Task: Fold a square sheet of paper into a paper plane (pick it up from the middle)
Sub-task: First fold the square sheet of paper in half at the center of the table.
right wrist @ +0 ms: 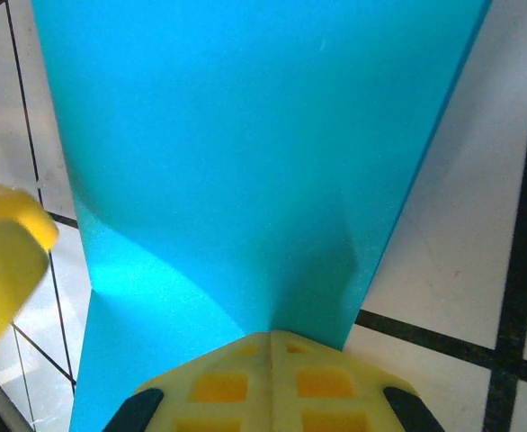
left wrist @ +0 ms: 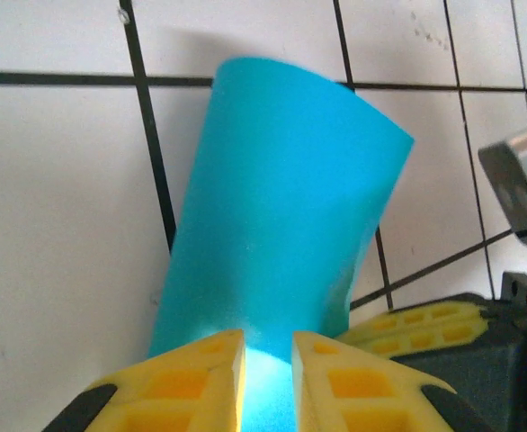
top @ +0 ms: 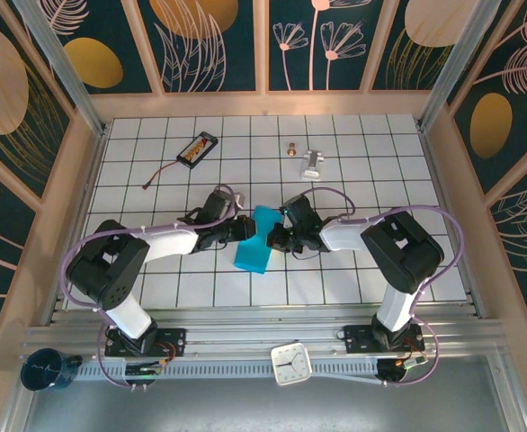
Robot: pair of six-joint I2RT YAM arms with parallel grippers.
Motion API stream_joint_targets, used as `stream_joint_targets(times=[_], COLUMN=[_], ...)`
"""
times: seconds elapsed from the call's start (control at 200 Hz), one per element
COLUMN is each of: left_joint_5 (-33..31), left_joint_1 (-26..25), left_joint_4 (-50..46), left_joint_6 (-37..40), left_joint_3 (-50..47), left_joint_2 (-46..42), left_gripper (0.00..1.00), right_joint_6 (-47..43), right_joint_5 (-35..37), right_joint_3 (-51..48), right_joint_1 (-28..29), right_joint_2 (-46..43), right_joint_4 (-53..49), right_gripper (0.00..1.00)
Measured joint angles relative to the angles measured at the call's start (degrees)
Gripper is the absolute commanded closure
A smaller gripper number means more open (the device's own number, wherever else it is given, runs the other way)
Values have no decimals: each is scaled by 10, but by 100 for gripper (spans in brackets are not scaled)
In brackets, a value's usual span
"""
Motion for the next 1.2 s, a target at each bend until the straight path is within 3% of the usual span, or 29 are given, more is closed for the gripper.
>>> stream_joint_targets(times=[0.24,0.736,1.196], left_joint_5=[38,97,93], left_joint_1=[21,51,75], left_joint_4=[16,32,16], left_joint_6=[-1,-5,13], left_joint_3=[37,89,136], left_joint_2=[77,97,169], left_gripper=[86,81,82], right_joint_6=[0,0,0], right_joint_5=[0,0,0], right_joint_3=[0,-4,-4], right_joint_1=[0,0,0], right_joint_2=[0,0,0], right_joint_4=[0,6,6], right_gripper=[100,100,100])
